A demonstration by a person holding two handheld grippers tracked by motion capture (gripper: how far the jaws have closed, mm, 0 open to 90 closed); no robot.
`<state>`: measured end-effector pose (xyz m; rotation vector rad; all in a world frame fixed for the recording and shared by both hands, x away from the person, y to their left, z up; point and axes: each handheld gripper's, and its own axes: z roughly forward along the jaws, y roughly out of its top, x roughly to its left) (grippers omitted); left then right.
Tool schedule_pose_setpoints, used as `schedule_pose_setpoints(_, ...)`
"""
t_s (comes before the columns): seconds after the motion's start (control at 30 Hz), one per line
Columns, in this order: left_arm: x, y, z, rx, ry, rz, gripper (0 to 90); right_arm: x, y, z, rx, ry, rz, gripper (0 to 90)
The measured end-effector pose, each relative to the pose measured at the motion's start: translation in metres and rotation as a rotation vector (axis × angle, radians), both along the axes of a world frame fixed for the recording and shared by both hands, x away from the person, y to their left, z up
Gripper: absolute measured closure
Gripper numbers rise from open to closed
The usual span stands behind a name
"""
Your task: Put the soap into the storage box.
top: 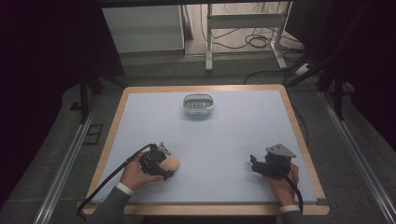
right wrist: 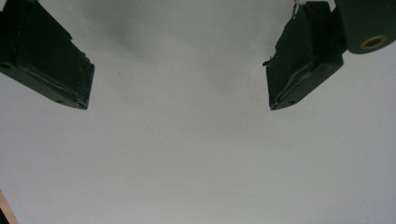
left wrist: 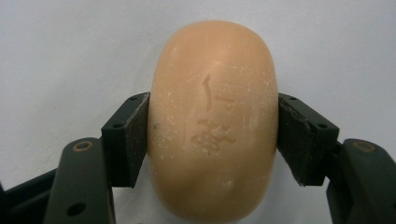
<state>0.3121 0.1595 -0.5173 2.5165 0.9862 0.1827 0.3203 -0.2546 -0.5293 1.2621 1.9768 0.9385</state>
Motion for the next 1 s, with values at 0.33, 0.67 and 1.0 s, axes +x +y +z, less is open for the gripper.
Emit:
schedule_pose_setpoints(0.33,0.004,0.011,0.015,-0.046,-0.022,0.023,32.4,0.0,0.0,0.0,0.0,0.0,-0.003,7.6)
schedule_pose_setpoints(0.67,0.014,0.013,0.033,-0.055,-0.059,0.026,32.5,0.0,0.0,0.0,0.0,0.0,-0.005,7.6)
schedule_pose_setpoints(1.0,0.025,0.011,0.048,-0.064,-0.075,0.024,32.5,0.0,0.0,0.0,0.002,0.0,-0.006,7.6)
